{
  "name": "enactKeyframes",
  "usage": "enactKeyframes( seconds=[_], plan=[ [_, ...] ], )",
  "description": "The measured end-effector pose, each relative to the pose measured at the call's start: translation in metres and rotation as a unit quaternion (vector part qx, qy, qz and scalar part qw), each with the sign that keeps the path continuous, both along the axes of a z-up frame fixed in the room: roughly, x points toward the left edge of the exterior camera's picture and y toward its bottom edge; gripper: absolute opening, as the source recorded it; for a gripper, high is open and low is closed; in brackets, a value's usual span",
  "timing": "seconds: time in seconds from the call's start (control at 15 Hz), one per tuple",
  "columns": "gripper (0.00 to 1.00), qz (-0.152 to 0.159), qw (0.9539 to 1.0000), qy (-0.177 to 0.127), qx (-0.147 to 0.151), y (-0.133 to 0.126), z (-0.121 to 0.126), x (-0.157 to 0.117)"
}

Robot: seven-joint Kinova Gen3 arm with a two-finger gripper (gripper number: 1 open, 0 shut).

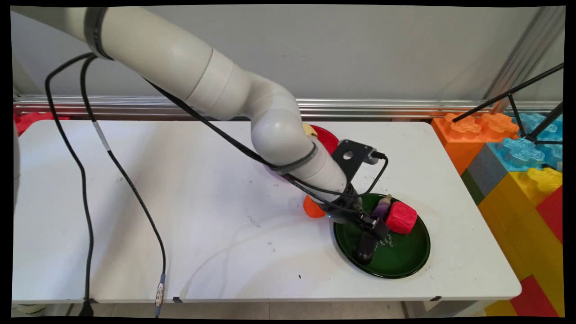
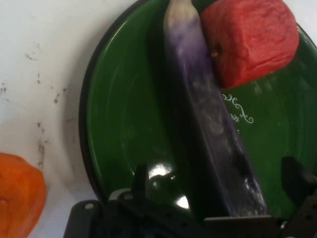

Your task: Pick up the eggplant from the green plate, then place the picked object on the table

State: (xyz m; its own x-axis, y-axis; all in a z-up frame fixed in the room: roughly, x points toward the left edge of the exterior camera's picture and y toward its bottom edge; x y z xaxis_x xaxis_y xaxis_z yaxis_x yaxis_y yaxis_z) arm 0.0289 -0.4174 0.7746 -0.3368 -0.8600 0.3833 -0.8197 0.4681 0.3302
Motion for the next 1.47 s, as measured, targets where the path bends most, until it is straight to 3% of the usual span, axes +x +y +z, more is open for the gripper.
enactKeyframes(
  seconds=[0.47,1.07,1.13,1.47],
  plan=[
    [1.00,0.013,0.9995,0.026,0.009,-0.002,-0.022,-0.003],
    [1.00,0.021,0.9990,0.039,0.010,-0.006,-0.033,-0.003],
    [0.00,0.022,0.9989,0.040,0.010,-0.007,-0.033,-0.003],
    [0.00,0.020,0.9989,0.041,0.011,-0.007,-0.036,-0.002]
  ],
)
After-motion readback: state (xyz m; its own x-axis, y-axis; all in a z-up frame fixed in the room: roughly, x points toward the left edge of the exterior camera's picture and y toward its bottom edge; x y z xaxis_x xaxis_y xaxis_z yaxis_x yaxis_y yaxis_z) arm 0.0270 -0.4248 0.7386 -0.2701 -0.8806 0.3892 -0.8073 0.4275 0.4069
